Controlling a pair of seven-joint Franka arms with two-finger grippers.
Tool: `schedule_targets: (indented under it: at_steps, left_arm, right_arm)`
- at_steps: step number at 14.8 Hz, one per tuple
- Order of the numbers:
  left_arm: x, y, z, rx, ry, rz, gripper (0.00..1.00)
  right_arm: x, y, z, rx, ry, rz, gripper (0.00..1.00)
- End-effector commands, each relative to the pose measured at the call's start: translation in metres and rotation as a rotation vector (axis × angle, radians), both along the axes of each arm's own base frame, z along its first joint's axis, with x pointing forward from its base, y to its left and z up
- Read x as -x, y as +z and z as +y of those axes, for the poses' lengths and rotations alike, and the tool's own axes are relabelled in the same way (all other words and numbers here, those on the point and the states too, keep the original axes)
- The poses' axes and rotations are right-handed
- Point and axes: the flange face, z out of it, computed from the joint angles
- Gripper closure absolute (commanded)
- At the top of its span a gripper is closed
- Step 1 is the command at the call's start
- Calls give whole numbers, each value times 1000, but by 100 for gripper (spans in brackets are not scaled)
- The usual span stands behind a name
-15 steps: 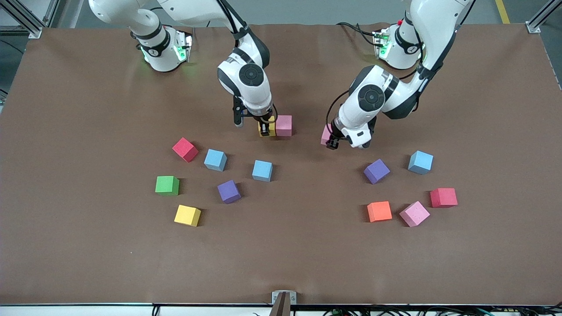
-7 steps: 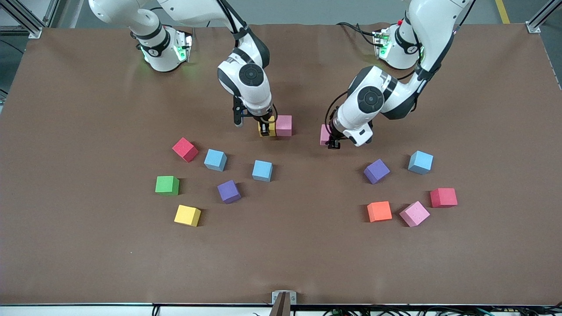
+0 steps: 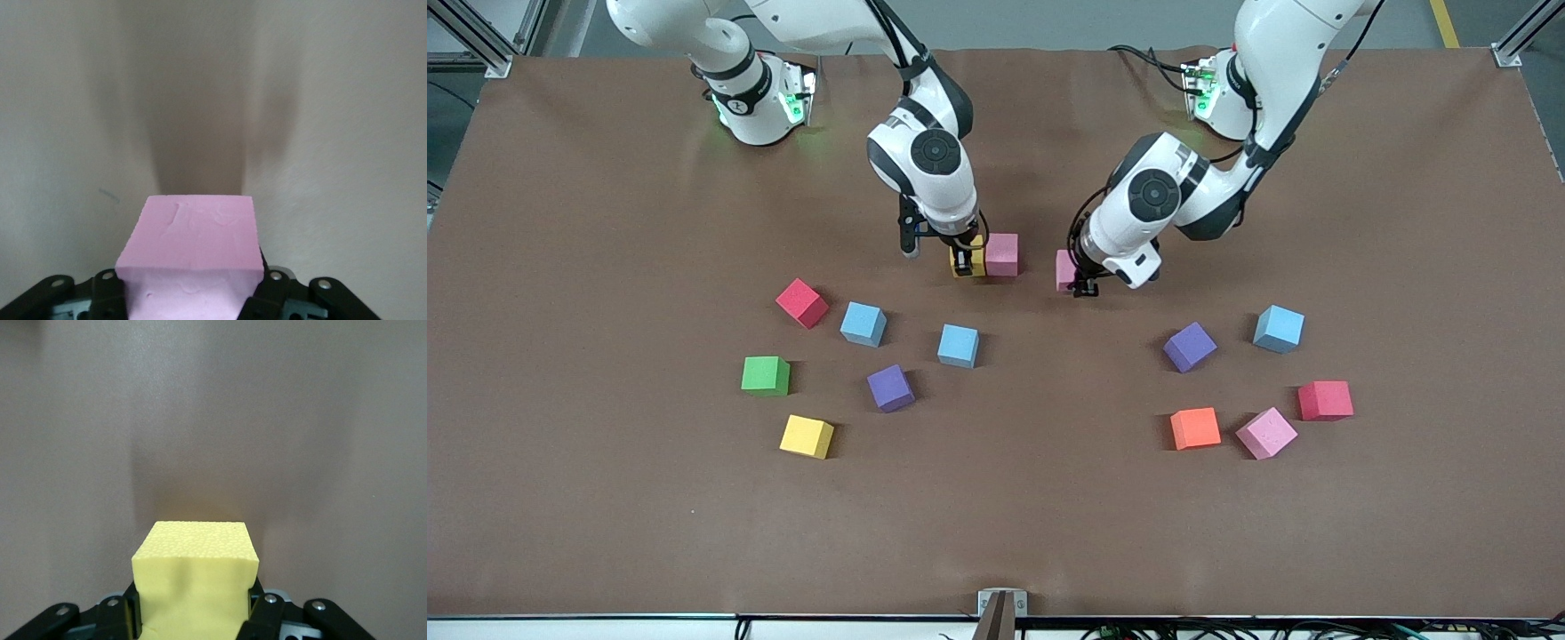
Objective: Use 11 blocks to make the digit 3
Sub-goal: 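Carry the second pink cube with the left gripper beside the first pink cube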
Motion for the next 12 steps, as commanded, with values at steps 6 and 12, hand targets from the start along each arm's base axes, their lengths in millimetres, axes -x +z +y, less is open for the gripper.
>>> schedule_targets:
  at_steps: [6, 12]
  left_arm:
    - [19, -23, -23, 44, 0, -16, 78]
    - [28, -31, -33, 59, 2, -22, 78]
  right_arm:
    - [-1, -3, 3, -5, -19, 8, 99]
    - [-2, -5, 6, -6, -23, 8, 98]
